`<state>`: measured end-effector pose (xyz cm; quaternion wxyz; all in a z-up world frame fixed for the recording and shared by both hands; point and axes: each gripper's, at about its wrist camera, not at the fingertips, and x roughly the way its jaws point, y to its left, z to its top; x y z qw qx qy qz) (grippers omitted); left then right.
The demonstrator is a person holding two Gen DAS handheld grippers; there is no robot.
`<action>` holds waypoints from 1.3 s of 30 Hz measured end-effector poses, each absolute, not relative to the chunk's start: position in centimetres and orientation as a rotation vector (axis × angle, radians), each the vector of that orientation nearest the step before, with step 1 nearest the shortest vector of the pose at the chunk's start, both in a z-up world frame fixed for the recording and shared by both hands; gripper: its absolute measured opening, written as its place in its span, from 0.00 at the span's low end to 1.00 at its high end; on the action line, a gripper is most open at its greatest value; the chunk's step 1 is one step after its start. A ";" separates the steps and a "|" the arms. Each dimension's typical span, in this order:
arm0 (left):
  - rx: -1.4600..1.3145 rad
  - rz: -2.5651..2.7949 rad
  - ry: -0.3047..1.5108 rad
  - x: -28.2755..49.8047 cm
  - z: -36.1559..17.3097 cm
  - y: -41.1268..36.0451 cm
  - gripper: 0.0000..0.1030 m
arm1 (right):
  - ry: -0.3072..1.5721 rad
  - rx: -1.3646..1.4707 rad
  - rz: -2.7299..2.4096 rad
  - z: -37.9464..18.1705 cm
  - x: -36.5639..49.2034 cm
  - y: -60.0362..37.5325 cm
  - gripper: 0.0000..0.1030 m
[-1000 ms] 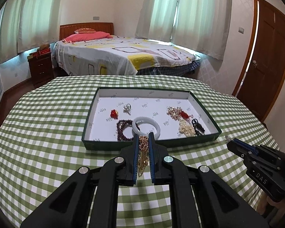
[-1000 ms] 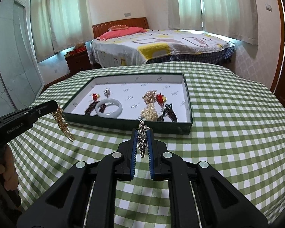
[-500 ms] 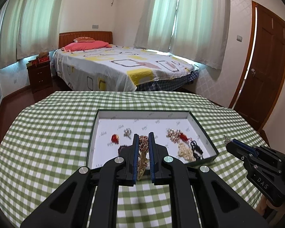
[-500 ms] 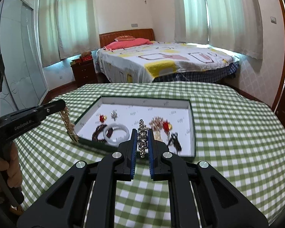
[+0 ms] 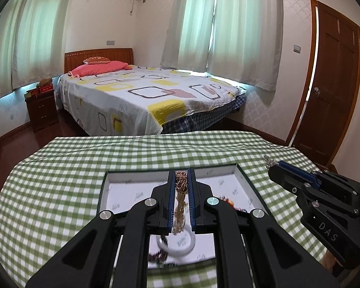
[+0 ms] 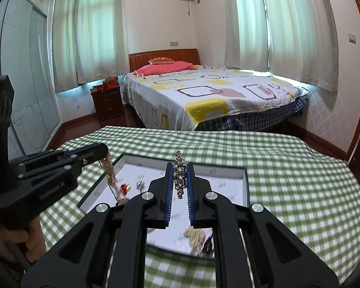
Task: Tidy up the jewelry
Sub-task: 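Carry the gold chain with the left tool while the right tool carries the rhinestone clip over the tray, then open both tools to drop the gold chain and rhinestone clip into the tray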
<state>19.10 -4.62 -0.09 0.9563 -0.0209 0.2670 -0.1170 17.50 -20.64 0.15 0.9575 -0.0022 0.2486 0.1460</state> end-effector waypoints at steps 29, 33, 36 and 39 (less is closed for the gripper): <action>-0.012 -0.197 0.861 30.9 -10.7 -8.2 0.10 | 0.835 0.022 0.224 -11.2 31.9 -23.6 0.11; -0.019 -0.190 0.887 31.2 -11.0 -8.2 0.10 | 0.891 0.030 0.223 -11.9 32.8 -23.6 0.11; -0.024 -0.191 0.911 31.5 -11.2 -8.2 0.10 | 0.916 0.034 0.211 -12.1 33.3 -23.7 0.11; -0.031 -0.189 0.925 31.7 -11.4 -8.1 0.10 | 0.939 0.031 0.208 -12.5 33.5 -23.6 0.11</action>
